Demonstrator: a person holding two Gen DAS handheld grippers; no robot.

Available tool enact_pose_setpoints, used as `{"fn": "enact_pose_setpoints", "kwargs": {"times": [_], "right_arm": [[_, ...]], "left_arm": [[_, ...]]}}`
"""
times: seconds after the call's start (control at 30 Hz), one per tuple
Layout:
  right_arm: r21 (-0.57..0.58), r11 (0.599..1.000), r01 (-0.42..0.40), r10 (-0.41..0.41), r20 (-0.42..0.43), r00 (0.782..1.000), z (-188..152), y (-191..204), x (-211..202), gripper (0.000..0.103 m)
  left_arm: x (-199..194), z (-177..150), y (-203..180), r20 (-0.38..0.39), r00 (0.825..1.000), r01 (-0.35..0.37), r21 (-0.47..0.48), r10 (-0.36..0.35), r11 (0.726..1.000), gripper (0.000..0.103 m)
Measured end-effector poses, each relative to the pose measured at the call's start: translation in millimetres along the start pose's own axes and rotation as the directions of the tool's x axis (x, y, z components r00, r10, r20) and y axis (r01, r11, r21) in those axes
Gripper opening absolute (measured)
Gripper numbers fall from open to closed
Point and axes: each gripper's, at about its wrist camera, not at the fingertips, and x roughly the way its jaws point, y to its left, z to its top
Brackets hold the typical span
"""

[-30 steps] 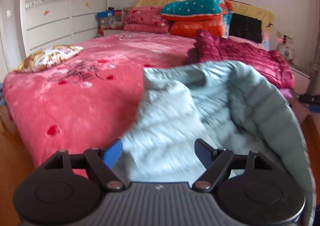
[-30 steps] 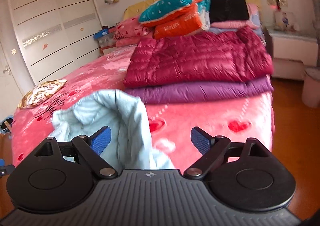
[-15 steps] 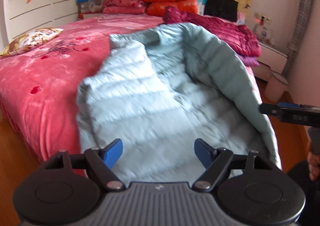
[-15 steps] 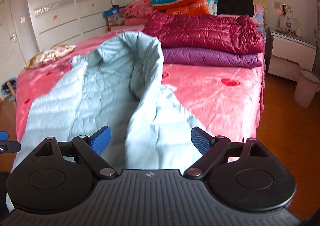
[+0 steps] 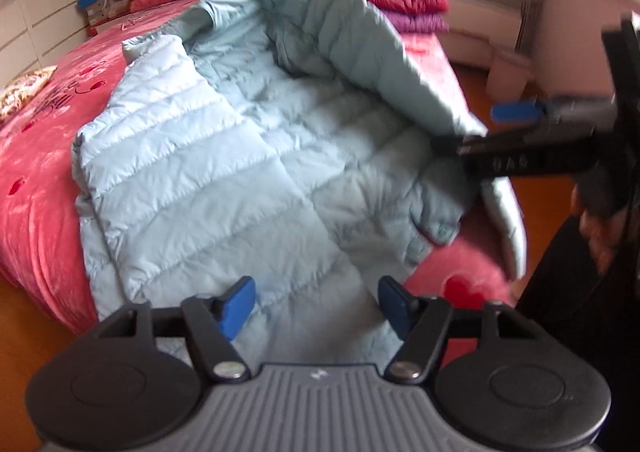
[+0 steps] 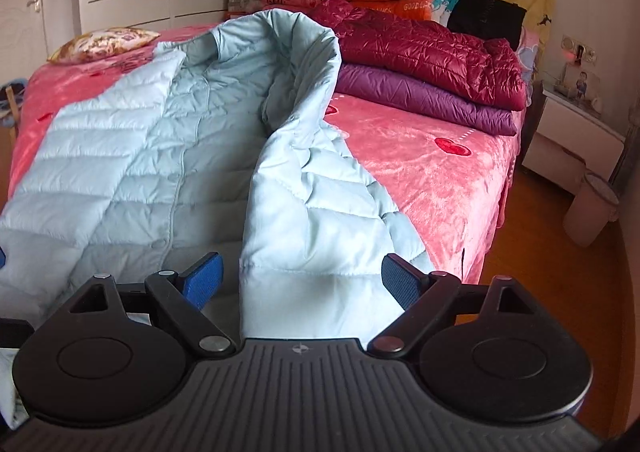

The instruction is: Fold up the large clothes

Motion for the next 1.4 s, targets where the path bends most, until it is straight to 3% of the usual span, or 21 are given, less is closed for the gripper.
{"fn": "enact_pose_setpoints", "kwargs": {"times": [0.1, 0.2, 0.3, 0.37, 0.47, 0.57, 0.77, 1.03, 1.4], "right_arm": [[-0.01, 1.0, -0.002, 0.002, -0.005, 1.0, -1, -1, 6, 0.103], [-0.013, 1.0, -0.001, 0.001, -0.009, 1.0, -2, -2, 13, 0.101], [-0.003, 1.0, -0.001, 0.001, -0.02, 1.0, -3, -6, 19, 0.087], [0.006, 1.0, -0.006, 0.006, -0.025, 1.0, -4, -11, 22, 0.068], [-0.006, 1.0, 0.0, 0.0, -0.021, 1.0, -4, -13, 25, 0.046], [-0.016, 1.0, 0.013, -0.013, 0.008, 1.0, -2, -15, 25, 0.037], [0.031, 0.999, 0.033, -0.035, 0.052, 0.998, 2, -28, 23, 0.032], [0.083, 0.993, 0.078, -0.083, 0.067, 0.994, 8, -46, 32, 0.03], [0.153, 0.976, 0.157, -0.174, 0.11, 0.979, 40, -76, 47, 0.029]], "left_arm": [[10, -3, -8, -0.025, 0.999, -0.036, 0.052, 0.037, 0.998, 0.065], [15, -6, -12, -0.032, 0.997, -0.067, 0.086, 0.07, 0.994, 0.055], [17, -7, -11, -0.035, 0.997, -0.069, 0.09, 0.073, 0.993, 0.039], [17, -7, -9, -0.035, 0.997, -0.071, 0.076, 0.074, 0.995, 0.025], [18, -5, -3, -0.03, 0.997, -0.068, 0.033, 0.069, 0.997, 0.013], [16, -1, 8, -0.01, 0.998, -0.068, -0.03, 0.067, 0.997, 0.008], [12, 12, 33, 0.039, 0.992, -0.111, -0.139, 0.117, 0.984, 0.006], [16, 43, 84, 0.087, 0.975, -0.171, -0.28, 0.203, 0.945, 0.006], [19, 98, 160, 0.155, 0.92, -0.278, -0.385, 0.359, 0.88, 0.006]]}}
